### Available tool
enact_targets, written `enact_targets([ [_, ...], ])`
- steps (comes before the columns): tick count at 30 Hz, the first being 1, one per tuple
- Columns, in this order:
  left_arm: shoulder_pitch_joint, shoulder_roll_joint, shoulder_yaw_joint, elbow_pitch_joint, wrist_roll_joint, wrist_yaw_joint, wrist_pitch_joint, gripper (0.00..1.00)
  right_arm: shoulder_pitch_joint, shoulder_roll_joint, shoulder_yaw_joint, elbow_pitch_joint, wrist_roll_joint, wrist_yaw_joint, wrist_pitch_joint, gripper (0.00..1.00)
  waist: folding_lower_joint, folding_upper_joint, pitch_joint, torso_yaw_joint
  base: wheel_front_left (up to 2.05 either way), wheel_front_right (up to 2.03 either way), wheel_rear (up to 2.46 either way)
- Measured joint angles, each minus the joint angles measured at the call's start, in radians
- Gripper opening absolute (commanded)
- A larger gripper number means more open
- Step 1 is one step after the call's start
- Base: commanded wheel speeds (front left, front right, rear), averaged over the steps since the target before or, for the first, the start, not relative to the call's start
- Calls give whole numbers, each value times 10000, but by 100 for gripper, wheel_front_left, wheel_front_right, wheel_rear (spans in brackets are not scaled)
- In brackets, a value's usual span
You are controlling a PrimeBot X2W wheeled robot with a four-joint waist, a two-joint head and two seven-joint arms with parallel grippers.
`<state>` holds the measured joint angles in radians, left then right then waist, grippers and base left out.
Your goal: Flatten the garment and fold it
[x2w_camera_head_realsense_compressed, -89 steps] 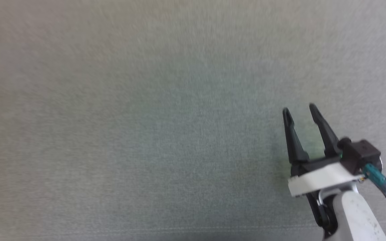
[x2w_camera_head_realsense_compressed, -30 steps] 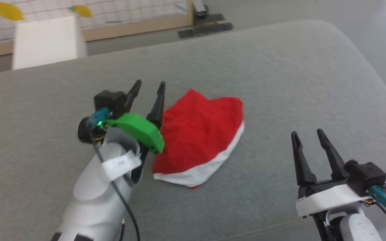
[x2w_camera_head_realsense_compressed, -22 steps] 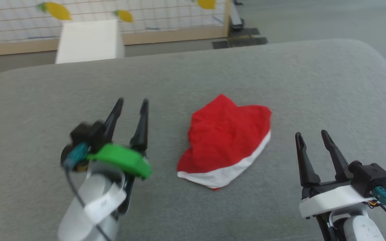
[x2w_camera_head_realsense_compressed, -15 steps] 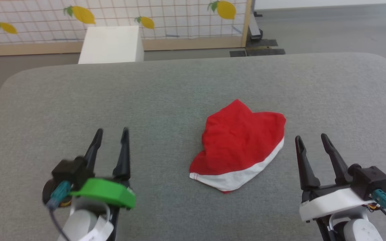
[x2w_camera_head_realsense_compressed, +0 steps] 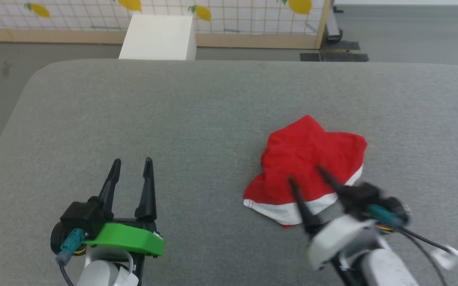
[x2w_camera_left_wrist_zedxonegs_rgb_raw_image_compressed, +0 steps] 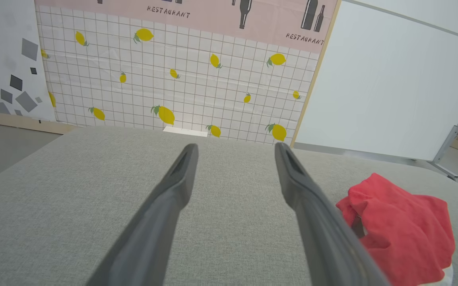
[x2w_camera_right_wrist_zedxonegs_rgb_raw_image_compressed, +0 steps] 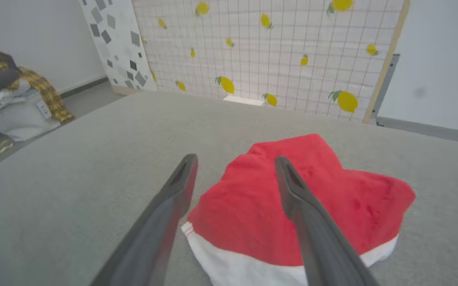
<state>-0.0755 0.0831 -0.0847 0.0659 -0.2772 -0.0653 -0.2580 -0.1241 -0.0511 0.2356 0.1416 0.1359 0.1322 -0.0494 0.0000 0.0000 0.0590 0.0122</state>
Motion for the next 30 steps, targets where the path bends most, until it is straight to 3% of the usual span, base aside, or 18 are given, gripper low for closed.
enact_targets([
  [5,-180,-169,-50,-33,50,-184,-2,100,-1006,17,1106,1331,-280,0,2176,100,0,0,342,311,0,0,0],
  [16,-727,-280,-410,-23,-81,-303,0,100,-2135,19,1595,3099,-1252,0,5300,100,0,0,1229,1205,0,0,0],
  [17,-735,-280,-439,-25,-146,-301,0,100,-2190,21,1593,3110,-1335,0,5417,49,0,0,1301,1292,0,0,0],
  [18,-740,-282,-479,-25,-192,-293,-2,100,-2277,25,1590,3112,-1371,0,5521,35,0,0,1367,1377,0,0,0],
  [19,-739,-282,-516,-23,-234,-290,-2,100,-2344,27,1590,3110,-1371,0,5555,6,0,0,1422,1454,0,0,0],
  [20,-740,-282,-539,-15,-240,-280,-2,100,-2388,21,1588,3104,-1371,0,5553,0,0,0,1458,1513,0,0,0],
  [30,-727,-286,-660,119,-174,-198,0,100,-2843,6,2667,2090,109,-2,4468,0,0,0,1137,1537,0,0,0],
])
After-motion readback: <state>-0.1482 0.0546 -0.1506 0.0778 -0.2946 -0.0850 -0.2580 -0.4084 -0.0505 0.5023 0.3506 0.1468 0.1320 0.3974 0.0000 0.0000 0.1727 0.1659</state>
